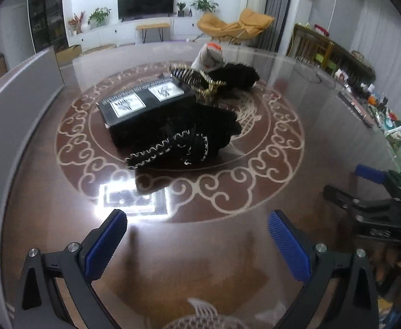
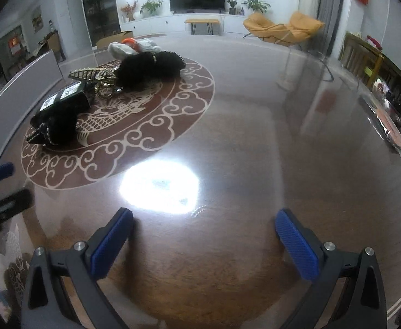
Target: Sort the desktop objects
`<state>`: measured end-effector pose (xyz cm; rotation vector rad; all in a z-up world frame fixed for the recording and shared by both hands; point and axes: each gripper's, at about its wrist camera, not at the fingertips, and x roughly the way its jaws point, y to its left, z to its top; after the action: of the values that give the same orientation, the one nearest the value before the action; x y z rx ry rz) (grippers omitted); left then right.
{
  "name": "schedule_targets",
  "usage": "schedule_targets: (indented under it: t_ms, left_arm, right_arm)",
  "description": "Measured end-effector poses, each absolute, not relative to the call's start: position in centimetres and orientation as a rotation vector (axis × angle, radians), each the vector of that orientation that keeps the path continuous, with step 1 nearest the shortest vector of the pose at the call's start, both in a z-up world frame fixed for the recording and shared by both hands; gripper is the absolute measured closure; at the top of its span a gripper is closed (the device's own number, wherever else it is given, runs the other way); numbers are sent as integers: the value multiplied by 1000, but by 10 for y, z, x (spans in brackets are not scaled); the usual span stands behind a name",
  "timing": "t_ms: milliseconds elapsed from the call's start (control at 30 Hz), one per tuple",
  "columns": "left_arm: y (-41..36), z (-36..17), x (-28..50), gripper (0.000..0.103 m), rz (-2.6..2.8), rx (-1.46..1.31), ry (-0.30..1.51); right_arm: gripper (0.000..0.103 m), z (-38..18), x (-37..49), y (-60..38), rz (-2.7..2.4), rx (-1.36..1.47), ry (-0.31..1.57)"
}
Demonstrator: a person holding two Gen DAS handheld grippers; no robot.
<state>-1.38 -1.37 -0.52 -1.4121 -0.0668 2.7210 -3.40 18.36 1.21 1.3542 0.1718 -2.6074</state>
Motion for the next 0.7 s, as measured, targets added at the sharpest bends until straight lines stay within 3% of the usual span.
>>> schedule_targets:
  t_ms: [167, 700]
  left_arm:
    - [-6, -15, -14, 0, 2745, -1428, 38]
    - [-5, -13, -16, 0, 2745, -1412, 39]
  right_arm:
    - [0, 11, -35, 183, -2609, 1353, 173]
    - [0, 12, -32, 183, -2610, 1350, 174]
